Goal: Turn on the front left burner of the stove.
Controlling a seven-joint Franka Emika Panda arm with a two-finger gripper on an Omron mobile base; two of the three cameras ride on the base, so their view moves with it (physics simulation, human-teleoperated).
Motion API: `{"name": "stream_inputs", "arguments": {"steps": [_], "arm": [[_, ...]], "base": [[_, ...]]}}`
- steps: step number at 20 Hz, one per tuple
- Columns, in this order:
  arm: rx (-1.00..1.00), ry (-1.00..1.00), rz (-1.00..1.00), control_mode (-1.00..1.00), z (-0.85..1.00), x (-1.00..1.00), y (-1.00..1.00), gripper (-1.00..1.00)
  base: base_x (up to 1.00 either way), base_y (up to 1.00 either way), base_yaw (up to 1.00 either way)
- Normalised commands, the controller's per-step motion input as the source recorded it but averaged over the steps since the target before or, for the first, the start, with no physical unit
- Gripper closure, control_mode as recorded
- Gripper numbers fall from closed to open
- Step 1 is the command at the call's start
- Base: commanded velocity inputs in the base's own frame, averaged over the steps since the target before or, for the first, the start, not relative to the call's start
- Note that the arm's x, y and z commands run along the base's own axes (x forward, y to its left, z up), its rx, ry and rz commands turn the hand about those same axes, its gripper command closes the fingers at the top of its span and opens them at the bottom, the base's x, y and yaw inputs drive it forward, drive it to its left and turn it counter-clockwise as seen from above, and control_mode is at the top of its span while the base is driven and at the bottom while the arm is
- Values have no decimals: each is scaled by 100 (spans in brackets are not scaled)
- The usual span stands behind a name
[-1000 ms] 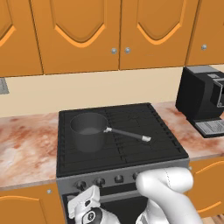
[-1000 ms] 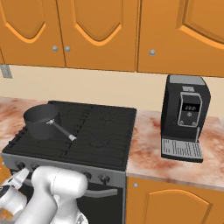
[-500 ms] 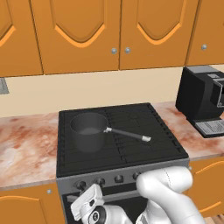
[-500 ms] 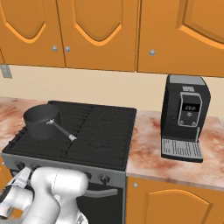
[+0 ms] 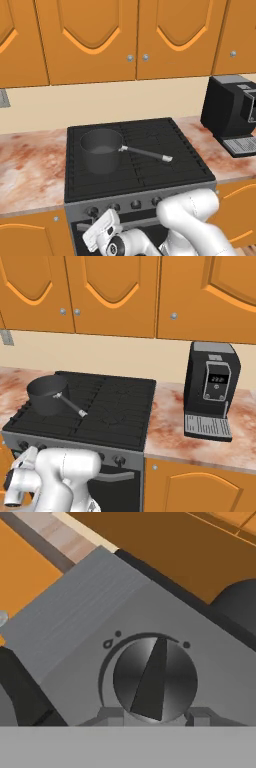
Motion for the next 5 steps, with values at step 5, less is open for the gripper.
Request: {"name": "stream_inputs", "arguments": {"steps": [5], "arm": [[-12,-26,10,-100,86,0,29,100]], "base": [[0,0,0]]}}
